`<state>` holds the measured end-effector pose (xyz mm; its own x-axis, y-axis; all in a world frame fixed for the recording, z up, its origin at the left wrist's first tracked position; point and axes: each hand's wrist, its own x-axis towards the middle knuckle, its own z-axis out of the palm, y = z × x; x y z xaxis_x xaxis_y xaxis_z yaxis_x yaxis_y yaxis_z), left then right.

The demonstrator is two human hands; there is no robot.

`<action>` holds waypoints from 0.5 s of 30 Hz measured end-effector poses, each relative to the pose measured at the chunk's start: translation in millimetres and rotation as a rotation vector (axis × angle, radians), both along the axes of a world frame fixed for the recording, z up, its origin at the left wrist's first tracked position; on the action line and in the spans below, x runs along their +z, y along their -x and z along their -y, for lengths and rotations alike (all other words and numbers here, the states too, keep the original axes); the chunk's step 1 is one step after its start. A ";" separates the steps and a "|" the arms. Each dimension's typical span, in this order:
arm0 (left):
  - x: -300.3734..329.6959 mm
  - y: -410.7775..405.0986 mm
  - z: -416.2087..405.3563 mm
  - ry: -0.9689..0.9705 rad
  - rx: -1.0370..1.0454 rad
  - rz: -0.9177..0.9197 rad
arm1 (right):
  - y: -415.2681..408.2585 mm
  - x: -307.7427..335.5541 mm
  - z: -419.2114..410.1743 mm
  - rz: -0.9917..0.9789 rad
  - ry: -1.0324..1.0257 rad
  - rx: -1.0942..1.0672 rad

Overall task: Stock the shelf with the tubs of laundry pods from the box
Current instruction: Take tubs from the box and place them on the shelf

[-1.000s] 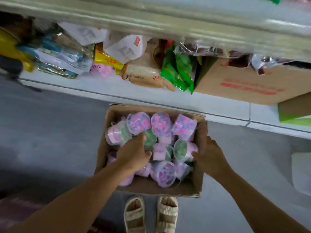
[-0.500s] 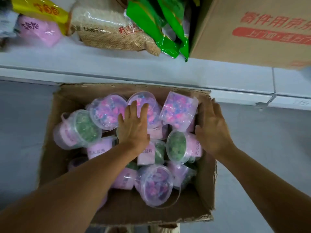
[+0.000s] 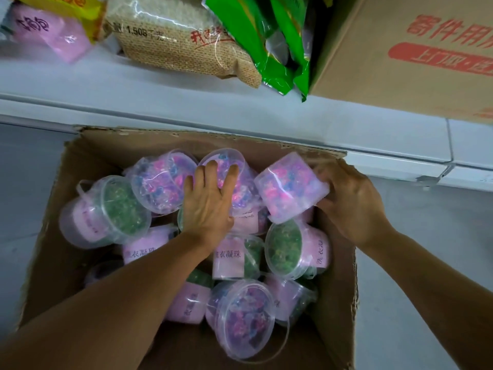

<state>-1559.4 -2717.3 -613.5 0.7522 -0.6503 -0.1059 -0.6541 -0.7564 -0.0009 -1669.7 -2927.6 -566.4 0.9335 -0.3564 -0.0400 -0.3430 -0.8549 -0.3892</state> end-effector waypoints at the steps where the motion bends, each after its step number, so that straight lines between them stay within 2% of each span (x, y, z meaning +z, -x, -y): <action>1: 2.2 -0.7 -1.9 -0.008 -0.010 0.011 | 3.4 0.9 -0.6 -0.032 -0.007 0.004; 4: 11.8 -0.8 -4.8 0.017 -0.008 0.035 | 7.9 8.9 -7.0 -0.043 -0.032 -0.023; 7: 26.6 3.3 -3.0 0.091 0.057 0.000 | 3.4 24.3 -12.4 -0.020 -0.085 -0.141; 11: 53.8 10.8 -6.5 0.216 0.311 -0.165 | -1.7 51.2 -25.8 -0.105 -0.269 -0.328; 15: 79.1 28.3 -27.8 0.376 0.534 -0.361 | -2.4 69.5 -37.1 -0.214 -0.369 -0.482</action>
<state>-1587.7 -2689.5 -534.4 0.9366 -0.2469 -0.2486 -0.1077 -0.8781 0.4662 -1667.3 -2890.5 -496.9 0.6298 -0.6612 -0.4077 -0.7579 -0.4081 -0.5089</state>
